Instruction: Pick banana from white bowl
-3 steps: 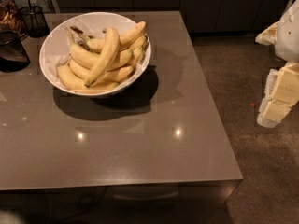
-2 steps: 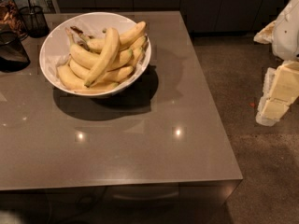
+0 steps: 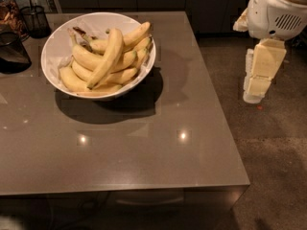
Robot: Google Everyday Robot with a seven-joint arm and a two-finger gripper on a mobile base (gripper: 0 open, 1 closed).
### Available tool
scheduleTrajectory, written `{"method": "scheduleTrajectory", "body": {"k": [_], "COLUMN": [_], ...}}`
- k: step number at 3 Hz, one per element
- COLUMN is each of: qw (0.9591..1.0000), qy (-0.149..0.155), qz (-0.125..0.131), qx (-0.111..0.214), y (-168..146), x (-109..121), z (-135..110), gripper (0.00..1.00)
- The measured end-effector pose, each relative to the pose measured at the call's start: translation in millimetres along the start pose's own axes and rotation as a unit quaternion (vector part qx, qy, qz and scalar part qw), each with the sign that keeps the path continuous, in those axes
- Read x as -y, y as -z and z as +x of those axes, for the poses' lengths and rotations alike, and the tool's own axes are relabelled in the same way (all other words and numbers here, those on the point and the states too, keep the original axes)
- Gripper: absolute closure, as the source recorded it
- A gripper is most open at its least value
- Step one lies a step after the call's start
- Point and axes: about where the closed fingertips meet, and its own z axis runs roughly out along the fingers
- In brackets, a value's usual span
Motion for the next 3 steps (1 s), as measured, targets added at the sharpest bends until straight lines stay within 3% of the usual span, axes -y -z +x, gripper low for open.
{"method": "scheduleTrajectory", "body": {"k": [1,2,3], "qw": [0.9991,0.999,0.9953], "qy": [0.041,0.04,0.081], "qz": [0.006,0.018,0.047], "qx": [0.004,0.01,0.024], "y": [-1,-1,-3], "x": [17,21,40], "z": [-21,-24,-52], "gripper": [0.0,0.0,0.0]}}
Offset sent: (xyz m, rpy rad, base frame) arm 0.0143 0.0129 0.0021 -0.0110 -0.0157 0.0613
